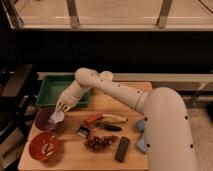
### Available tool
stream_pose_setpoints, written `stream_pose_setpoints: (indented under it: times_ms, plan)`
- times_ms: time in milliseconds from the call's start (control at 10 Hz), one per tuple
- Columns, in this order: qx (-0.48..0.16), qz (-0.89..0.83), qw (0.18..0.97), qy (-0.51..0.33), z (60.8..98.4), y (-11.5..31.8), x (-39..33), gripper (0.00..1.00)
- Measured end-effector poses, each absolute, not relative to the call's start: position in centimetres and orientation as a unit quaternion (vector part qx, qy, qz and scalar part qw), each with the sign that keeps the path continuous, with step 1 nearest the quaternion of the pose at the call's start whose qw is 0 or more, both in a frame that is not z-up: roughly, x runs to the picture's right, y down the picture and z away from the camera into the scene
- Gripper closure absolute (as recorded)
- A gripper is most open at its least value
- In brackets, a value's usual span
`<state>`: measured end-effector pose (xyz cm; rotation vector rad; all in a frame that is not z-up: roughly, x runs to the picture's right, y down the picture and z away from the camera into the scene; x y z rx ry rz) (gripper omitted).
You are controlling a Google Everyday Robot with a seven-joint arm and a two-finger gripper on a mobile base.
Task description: Wipe purple bowl with towel
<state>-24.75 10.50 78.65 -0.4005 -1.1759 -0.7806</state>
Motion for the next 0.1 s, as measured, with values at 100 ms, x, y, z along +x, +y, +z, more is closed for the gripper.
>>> stream_pose_setpoints:
  times_ms: [100]
  plan:
    - [-0.18, -0.359, 0.737, -0.544, 78.69, 10.36, -26.2, 1.0]
